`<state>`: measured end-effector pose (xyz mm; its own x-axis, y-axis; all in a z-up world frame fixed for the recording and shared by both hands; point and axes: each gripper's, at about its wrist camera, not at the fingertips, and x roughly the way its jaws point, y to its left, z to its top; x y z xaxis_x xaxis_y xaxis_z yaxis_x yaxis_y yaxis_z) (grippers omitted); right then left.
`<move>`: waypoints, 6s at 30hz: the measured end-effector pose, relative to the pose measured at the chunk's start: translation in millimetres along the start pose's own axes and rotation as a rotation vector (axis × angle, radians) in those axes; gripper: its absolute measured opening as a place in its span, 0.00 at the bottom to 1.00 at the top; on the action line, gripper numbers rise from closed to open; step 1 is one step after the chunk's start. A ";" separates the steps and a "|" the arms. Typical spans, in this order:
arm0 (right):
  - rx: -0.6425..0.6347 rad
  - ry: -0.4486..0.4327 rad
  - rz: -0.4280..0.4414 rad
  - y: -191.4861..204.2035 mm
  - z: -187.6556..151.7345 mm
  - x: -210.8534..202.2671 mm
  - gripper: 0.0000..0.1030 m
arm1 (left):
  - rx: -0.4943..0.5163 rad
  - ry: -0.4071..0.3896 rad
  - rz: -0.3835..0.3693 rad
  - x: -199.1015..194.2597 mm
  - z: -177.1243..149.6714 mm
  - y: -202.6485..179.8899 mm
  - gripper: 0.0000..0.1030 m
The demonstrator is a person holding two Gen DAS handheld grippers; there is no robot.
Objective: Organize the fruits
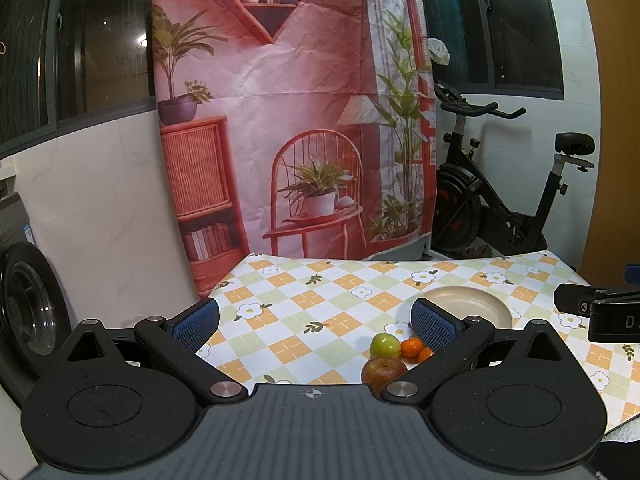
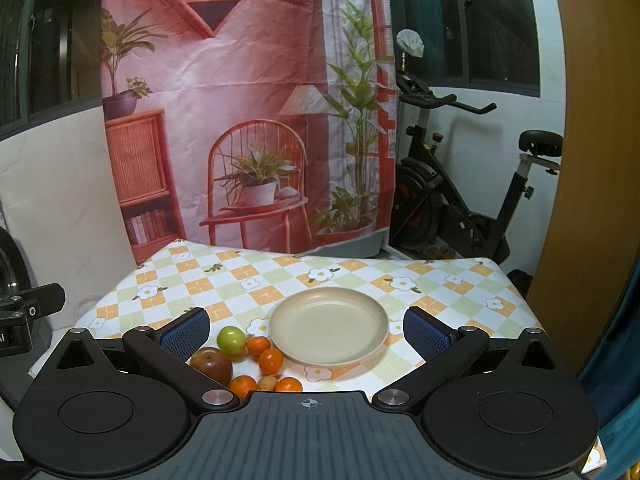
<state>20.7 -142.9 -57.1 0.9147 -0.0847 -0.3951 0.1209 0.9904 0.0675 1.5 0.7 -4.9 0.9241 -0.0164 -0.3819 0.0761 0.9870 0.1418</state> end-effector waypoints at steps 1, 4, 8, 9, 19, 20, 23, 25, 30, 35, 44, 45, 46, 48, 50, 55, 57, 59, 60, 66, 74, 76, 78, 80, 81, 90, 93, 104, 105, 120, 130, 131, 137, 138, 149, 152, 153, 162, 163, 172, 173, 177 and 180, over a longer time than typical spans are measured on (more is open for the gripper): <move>0.000 0.000 0.000 -0.1 -0.1 -0.1 1.00 | 0.000 0.000 0.000 -0.1 -0.2 -0.3 1.00; 0.000 0.001 0.000 -0.3 -0.1 -0.1 1.00 | -0.001 0.001 0.000 0.0 -0.1 0.0 1.00; 0.000 0.001 0.000 -0.6 -0.1 -0.1 1.00 | -0.001 0.001 0.000 0.1 -0.3 -0.1 1.00; 0.000 0.001 0.000 -0.6 -0.2 -0.1 1.00 | 0.000 0.001 -0.001 0.1 -0.4 -0.1 1.00; 0.001 0.002 0.000 0.2 -0.9 0.6 1.00 | -0.001 0.005 -0.003 -1.4 -2.0 -1.7 1.00; 0.001 0.002 0.000 0.3 -1.0 0.6 1.00 | -0.002 0.004 -0.003 -1.1 -1.7 -1.1 1.00; 0.000 0.004 0.001 0.5 -1.0 0.6 1.00 | -0.001 0.005 -0.004 -1.3 -1.9 -1.4 1.00; 0.000 0.003 0.001 0.6 -1.0 0.7 1.00 | -0.001 0.005 -0.005 -2.3 -3.0 -1.3 1.00; 0.000 0.004 0.002 1.0 -1.0 1.0 1.00 | -0.002 0.006 -0.005 -2.4 -3.0 -1.3 1.00; 0.000 0.004 0.001 1.7 -1.1 1.0 1.00 | -0.002 0.006 -0.006 -4.0 -3.5 -2.0 1.00; 0.000 0.006 0.004 1.1 0.1 2.7 1.00 | -0.011 0.017 -0.007 -0.7 -0.7 0.4 1.00; 0.001 0.006 0.008 0.7 0.2 2.9 1.00 | -0.013 0.018 -0.010 0.1 -0.6 1.1 1.00; 0.001 0.006 0.014 0.2 0.4 3.2 1.00 | -0.015 0.021 -0.014 1.8 -0.3 2.5 1.00; 0.001 0.002 0.033 -0.9 -0.6 4.2 1.00 | -0.017 0.022 -0.013 5.5 -0.1 5.1 1.00; 0.006 -0.007 0.046 -6.5 0.7 10.9 1.00 | -0.019 0.027 -0.010 10.5 0.7 7.4 1.00; -0.018 -0.059 0.078 -10.6 1.3 18.7 1.00 | 0.012 0.016 -0.029 23.5 -0.8 8.9 1.00; -0.020 -0.075 0.086 -15.4 1.0 24.3 1.00 | 0.021 0.004 -0.036 28.6 -1.9 8.1 0.99; -0.006 -0.087 0.090 -20.2 -1.4 32.2 1.00 | 0.008 0.006 -0.050 37.3 -3.7 8.3 0.99; 0.001 -0.092 0.090 -23.0 -2.6 36.8 1.00 | -0.004 0.014 -0.059 42.3 -4.8 8.9 0.97; -0.006 -0.138 0.048 -29.7 -15.4 66.4 1.00 | -0.055 0.056 -0.103 71.4 -13.9 12.3 0.87; 0.005 -0.129 0.110 -34.4 -28.4 106.8 1.00 | -0.069 0.086 -0.155 109.1 -24.7 11.2 0.80; -0.004 -0.119 0.140 -34.7 -28.7 114.8 1.00 | -0.071 0.093 -0.163 118.2 -23.5 13.4 0.80; -0.021 -0.089 0.140 -34.0 -28.6 122.4 1.00 | -0.065 0.101 -0.173 126.7 -22.5 13.9 0.80; -0.040 -0.070 0.116 -33.6 -29.3 129.9 1.00 | -0.062 0.113 -0.186 133.5 -23.2 14.0 0.80; -0.046 -0.057 0.110 -33.7 -30.2 133.7 1.00 | -0.059 0.121 -0.191 138.0 -22.9 13.9 0.80; -0.044 0.095 0.119 -42.9 -37.5 163.8 1.00 | -0.077 0.180 -0.217 165.5 -33.6 5.4 0.79; -0.044 0.130 0.129 -46.5 -43.4 171.6 1.00 | -0.066 0.193 -0.222 170.4 -37.3 -1.0 0.79; 0.001 0.209 0.136 -63.5 -59.5 182.4 1.00 | -0.081 0.228 -0.240 185.3 -45.6 -7.2 0.78; 0.005 0.215 0.140 -64.1 -61.2 182.7 1.00 | -0.082 0.230 -0.240 183.8 -47.1 -9.2 0.78; -0.035 0.310 0.191 -59.5 -81.3 180.1 0.71 | -0.072 0.237 -0.211 174.3 -59.4 -20.7 0.77; -0.099 0.339 0.233 -55.4 -93.6 164.5 0.54 | -0.047 0.236 -0.229 168.6 -64.0 -24.5 0.76; -0.112 0.340 0.242 -53.1 -94.2 163.4 0.54 | -0.045 0.233 -0.230 167.8 -64.9 -24.5 0.76; -0.206 0.381 0.286 -39.2 -99.6 164.5 0.48 | -0.045 0.225 -0.228 164.8 -66.4 -24.5 0.76; -0.211 0.385 0.288 -38.8 -99.9 165.6 0.48 | -0.045 0.226 -0.228 165.2 -66.6 -24.5 0.76; -0.159 0.410 0.361 -49.4 -103.3 182.6 0.46 | -0.030 0.235 -0.233 167.4 -69.6 -26.8 0.76; -0.132 0.415 0.382 -54.1 -104.1 185.6 0.46 | -0.027 0.238 -0.234 167.8 -70.1 -27.5 0.76; -0.121 0.416 0.390 -56.0 -104.4 186.4 0.46 | -0.026 0.239 -0.235 168.0 -70.3 -27.8 0.76; -0.069 0.407 0.415 -62.2 -107.4 186.4 0.41 | -0.019 0.242 -0.237 168.2 -70.6 -29.2 0.76; -0.069 0.403 0.410 -62.1 -107.5 186.0 0.41 | -0.019 0.242 -0.237 168.3 -70.6 -29.3 0.76; -0.144 0.323 0.301 -62.1 -102.7 181.1 0.41 | -0.019 0.253 -0.239 171.0 -72.6 -29.9 0.76; -0.153 0.323 0.288 -62.5 -103.6 182.2 0.41 | -0.017 0.254 -0.239 171.0 -72.7 -30.1 0.76; -0.153 0.324 0.277 -64.9 -106.8 184.8 0.41 | -0.013 0.258 -0.240 172.2 -72.6 -29.6 0.76; -0.152 0.304 0.280 -65.2 -105.3 183.8 0.41 | -0.014 0.265 -0.242 174.4 -71.9 -28.7 0.76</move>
<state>140.3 -211.5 -230.6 0.7466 0.2029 -0.6336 -0.1946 0.9773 0.0836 133.5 -18.9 -141.3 0.7506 -0.2100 -0.6265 0.2741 0.9617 0.0061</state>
